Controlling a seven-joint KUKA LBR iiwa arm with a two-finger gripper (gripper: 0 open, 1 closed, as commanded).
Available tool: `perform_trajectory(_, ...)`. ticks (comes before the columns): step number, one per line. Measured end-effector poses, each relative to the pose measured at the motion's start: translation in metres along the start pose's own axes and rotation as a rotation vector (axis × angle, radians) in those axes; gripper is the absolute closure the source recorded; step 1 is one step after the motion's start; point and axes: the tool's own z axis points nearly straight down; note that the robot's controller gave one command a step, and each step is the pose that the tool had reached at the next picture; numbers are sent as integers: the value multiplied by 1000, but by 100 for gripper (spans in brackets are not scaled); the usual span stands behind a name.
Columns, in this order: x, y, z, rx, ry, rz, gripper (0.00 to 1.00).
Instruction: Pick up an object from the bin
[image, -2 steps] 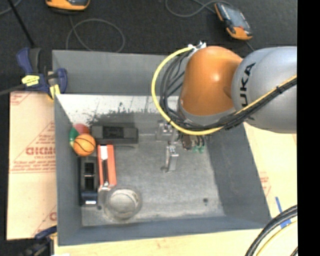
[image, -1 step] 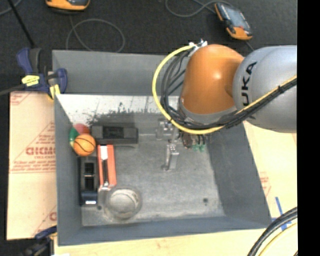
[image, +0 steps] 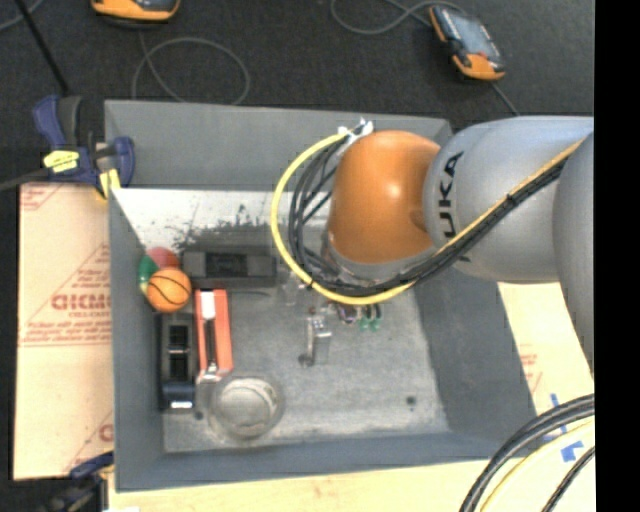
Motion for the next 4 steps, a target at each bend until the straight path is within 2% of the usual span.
perform_trajectory(1, 25, 55, 18, -1, 6, -181, 0)
perform_trajectory(2, 25, 66, 46, -1, 4, -332, 0)
perform_trajectory(3, 49, 67, 88, 1, 9, -106, 0)
perform_trajectory(4, 50, 70, 100, -3, -8, -152, 100)
